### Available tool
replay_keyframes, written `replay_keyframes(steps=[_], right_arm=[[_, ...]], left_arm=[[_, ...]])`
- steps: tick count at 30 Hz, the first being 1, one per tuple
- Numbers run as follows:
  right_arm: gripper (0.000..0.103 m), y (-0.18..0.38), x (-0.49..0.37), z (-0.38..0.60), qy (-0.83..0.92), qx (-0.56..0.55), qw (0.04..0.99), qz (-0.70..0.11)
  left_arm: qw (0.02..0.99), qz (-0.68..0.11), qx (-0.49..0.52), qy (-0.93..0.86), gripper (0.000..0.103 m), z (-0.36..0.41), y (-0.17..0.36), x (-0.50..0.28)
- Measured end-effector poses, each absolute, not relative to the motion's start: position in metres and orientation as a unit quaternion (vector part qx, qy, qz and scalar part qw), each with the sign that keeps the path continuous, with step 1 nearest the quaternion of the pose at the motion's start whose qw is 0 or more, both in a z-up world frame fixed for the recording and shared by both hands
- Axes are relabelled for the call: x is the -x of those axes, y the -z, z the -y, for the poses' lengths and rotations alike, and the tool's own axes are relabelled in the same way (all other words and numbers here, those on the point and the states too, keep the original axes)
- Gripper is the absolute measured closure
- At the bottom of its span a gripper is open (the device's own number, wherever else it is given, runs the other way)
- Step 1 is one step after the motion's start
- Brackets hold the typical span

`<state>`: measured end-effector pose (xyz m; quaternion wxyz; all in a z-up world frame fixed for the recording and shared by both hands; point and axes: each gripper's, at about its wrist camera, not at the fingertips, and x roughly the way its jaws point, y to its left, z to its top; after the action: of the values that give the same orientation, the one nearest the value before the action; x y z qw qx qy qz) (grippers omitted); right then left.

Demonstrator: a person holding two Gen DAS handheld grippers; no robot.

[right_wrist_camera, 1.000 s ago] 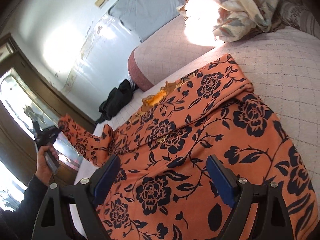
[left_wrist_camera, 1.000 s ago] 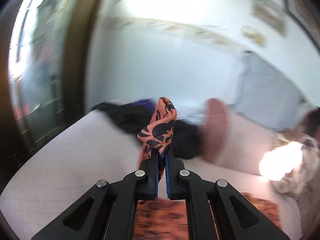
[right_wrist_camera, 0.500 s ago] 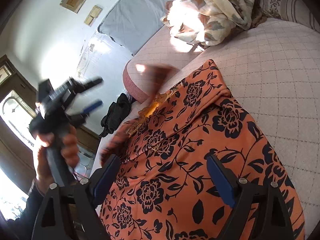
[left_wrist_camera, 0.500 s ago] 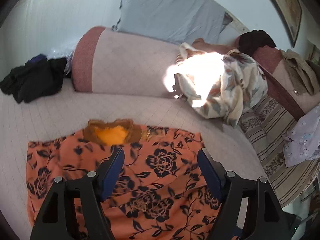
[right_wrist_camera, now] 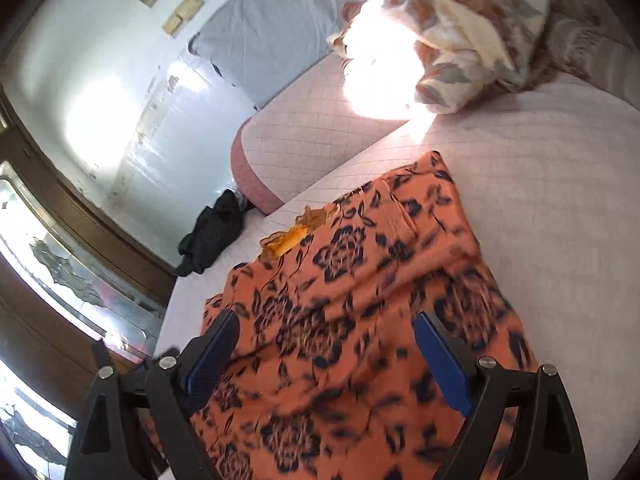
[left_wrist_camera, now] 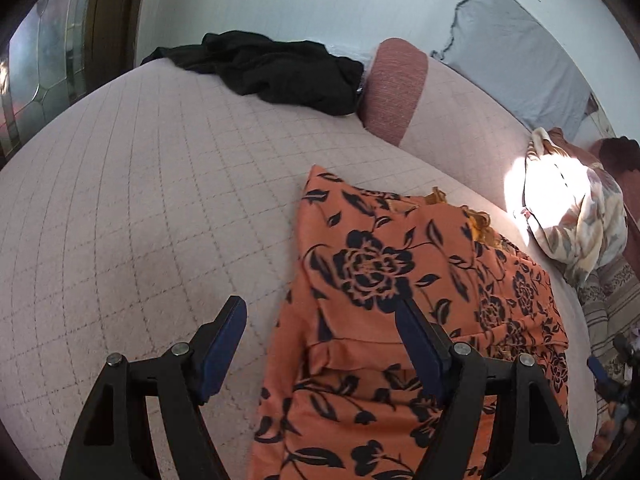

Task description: Fold small clothes

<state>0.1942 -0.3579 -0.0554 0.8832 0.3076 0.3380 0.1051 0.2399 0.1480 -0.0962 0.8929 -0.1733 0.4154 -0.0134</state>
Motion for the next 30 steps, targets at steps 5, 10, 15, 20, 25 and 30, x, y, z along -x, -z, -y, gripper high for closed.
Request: replay_keyframes(steps=[5, 10, 15, 20, 25, 30], right_arm=[[0.013, 0.081, -0.290, 0.364, -0.053, -0.284, 0.858, -0.425], [0.027, 0.106, -0.320, 0.370, 0.007, -0.299, 0.839, -0.454], [0.094, 0.107, -0.330, 0.363, 0.032, -0.281, 0.836, -0.470], [0.095, 0.067, -0.296, 0.356, 0.044, -0.238, 0.875, -0.419], [0.091, 0.114, -0.284, 0.367, 0.057, -0.238, 0.848, -0.470], [0.075, 0.089, -0.269, 0.366, 0.078, -0.204, 0.872, -0.438]], left_arm=[[0.891, -0.409, 0.196, 0.027, 0.026, -0.152, 0.107, -0.240], [0.886, -0.419, 0.193, 0.031, 0.026, -0.153, 0.114, -0.246], [0.870, -0.433, 0.233, 0.032, 0.026, -0.163, 0.122, -0.251], [0.872, -0.426, 0.237, 0.025, 0.026, -0.163, 0.121, -0.250], [0.870, -0.438, 0.227, 0.030, 0.026, -0.154, 0.126, -0.256], [0.877, -0.436, 0.200, 0.023, 0.026, -0.147, 0.126, -0.255]])
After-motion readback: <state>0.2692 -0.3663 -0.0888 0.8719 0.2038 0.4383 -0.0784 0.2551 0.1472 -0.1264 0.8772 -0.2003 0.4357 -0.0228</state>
